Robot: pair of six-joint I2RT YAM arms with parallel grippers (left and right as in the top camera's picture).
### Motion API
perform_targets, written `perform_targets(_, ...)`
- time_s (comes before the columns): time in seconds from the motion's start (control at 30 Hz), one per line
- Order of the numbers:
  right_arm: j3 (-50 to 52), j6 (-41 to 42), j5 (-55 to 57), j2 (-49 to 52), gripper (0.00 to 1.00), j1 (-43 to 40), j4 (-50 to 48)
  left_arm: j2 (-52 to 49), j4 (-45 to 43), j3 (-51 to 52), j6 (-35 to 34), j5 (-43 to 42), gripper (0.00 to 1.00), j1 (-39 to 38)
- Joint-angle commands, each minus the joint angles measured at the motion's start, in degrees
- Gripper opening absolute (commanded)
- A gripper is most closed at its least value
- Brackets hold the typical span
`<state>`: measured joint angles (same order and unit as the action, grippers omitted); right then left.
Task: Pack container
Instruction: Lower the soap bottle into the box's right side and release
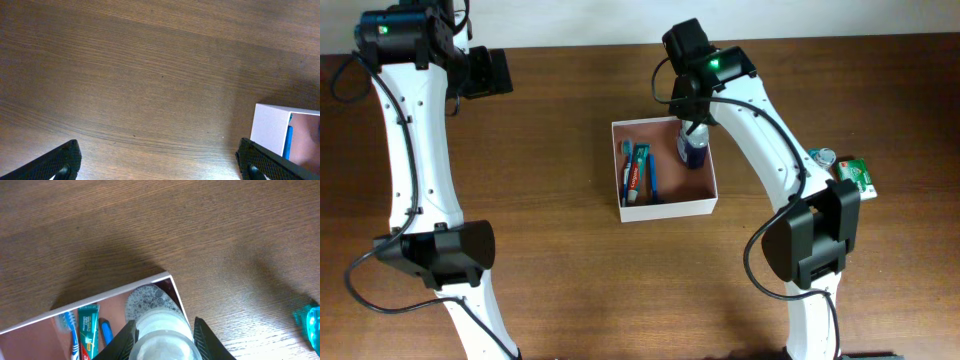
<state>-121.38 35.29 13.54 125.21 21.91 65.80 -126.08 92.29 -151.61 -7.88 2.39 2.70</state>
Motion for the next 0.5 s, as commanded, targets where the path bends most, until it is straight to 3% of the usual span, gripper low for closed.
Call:
perform_targets(0.0,0.1,-0.3,2.2,-1.8,0.28,0.2,-0.9,-0.5,-0.1,-0.3,0.7,0.4,1.0,0.2)
perform_targets(0.47,1.9,-0.3,1.9,-1.8,0.29,0.2,-2.5,-0.5,-0.1,-0.3,0.7,0.4,1.0,0.2)
